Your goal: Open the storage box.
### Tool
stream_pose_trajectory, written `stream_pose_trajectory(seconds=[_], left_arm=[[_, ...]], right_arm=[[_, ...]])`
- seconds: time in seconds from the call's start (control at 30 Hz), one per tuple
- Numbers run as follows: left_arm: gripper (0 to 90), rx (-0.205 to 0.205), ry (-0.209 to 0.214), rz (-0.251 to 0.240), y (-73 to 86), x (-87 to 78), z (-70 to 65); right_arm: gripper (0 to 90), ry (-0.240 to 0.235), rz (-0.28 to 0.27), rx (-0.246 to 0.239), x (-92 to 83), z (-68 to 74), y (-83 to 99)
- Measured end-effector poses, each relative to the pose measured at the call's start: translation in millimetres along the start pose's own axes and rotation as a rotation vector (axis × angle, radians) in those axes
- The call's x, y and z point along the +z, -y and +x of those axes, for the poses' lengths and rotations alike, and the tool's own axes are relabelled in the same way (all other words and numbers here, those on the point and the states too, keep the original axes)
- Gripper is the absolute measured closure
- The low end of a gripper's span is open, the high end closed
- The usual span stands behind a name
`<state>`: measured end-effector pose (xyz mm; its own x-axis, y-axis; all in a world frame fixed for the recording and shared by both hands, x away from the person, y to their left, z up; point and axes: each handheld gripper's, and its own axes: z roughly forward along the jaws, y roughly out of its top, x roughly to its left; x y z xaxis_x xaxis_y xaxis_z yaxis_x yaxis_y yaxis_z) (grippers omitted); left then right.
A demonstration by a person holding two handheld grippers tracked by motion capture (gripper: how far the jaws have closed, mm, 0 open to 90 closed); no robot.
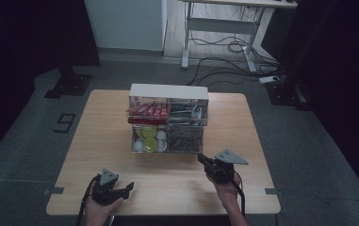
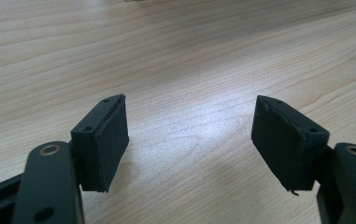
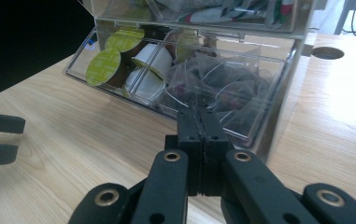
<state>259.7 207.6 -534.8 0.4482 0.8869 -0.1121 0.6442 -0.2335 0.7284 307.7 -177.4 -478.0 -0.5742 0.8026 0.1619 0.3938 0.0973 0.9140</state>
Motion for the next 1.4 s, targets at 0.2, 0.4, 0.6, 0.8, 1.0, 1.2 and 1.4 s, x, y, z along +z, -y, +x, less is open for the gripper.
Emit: stream_pose_trajectory(seconds=[0.2,0.4,0.6,0.8,1.0,1.2,1.4], left_arm=[[27.7,-0.007,-0.003,0.005,1.0,0.6,4.0],[27.7,-0.008,-0.003,-0.002,1.2,-1.9,5.5],[27.6,0.001,-0.001,0.007,0.5,0.2,2.1],[27.6,0.003,0.002,0.005,0.7,0.1,1.6],[27.6,0.001,0.002,0.004,0.7,-0.5,2.9],[27.5,-0.003,-0.007,0.004,0.7,0.2,2.7],[27.2,-0.006,-0.006,0.006,0.9,0.5,3.0]], right_arm=[[89.0,-0.017,-0.002,0.002,11.4,3.4,-5.2],[89.0,-0.035,0.009,-0.001,21.6,11.0,-5.1],[89.1,-0.055,0.041,-0.009,28.2,17.4,5.4],[89.2,-0.064,0.063,-0.017,32.7,21.7,13.0],[89.2,-0.062,0.082,-0.014,38.9,21.9,18.4],[89.1,-0.061,0.12,-0.011,45.9,19.8,24.5],[89.1,-0.058,0.128,0.018,49.6,13.0,27.4]])
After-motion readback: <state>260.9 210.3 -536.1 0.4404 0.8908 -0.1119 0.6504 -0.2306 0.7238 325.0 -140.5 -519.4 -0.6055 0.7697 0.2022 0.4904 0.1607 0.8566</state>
